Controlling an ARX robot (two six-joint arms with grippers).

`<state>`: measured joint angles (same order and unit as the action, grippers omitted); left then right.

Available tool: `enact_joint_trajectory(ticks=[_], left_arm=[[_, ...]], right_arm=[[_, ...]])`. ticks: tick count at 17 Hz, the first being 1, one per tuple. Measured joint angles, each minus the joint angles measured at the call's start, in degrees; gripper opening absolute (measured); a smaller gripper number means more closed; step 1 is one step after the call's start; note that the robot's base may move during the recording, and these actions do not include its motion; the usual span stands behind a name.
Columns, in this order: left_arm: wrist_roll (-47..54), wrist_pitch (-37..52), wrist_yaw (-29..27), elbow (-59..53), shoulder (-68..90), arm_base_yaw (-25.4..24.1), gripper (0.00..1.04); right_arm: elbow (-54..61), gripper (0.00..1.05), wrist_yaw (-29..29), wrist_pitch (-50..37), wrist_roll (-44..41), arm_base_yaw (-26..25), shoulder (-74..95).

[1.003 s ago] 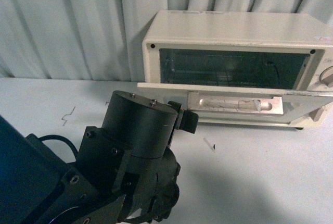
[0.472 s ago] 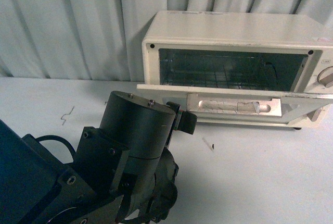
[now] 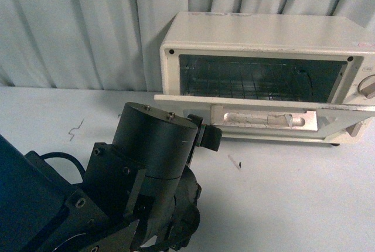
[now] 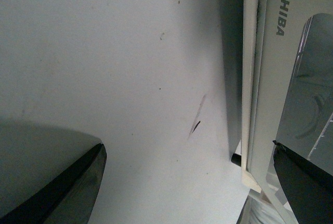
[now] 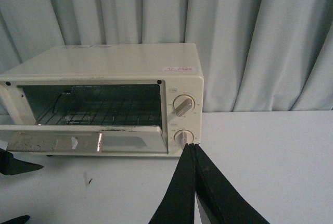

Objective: Open oven

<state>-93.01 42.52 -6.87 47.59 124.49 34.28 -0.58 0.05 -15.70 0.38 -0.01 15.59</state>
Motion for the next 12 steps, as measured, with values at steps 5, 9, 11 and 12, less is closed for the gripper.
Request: enact_joint_trajectory(ticks=[5, 9, 11, 12], left_arm=[[0.0, -0.02, 0.0, 0.0, 0.0, 0.0, 0.98], [0.0, 0.0, 0.04, 0.0, 0.0, 0.0, 0.98], [0.0, -0.07, -0.13, 0.0, 0.0, 0.0, 0.98], [0.02, -0.04, -0.11, 0.0, 0.0, 0.07, 0.98]], right_arm=[[0.0, 0.02, 0.0, 4.55, -0.02, 0.0, -4.55], [-0.09, 0.02, -0.07, 16.06, -0.07, 0.0, -14.53], [-0.09, 0.02, -0.02, 16.37, -0.07, 0.0, -15.39], [-0.09, 0.02, -0.04, 16.06, -0.04, 0.0, -15.32]])
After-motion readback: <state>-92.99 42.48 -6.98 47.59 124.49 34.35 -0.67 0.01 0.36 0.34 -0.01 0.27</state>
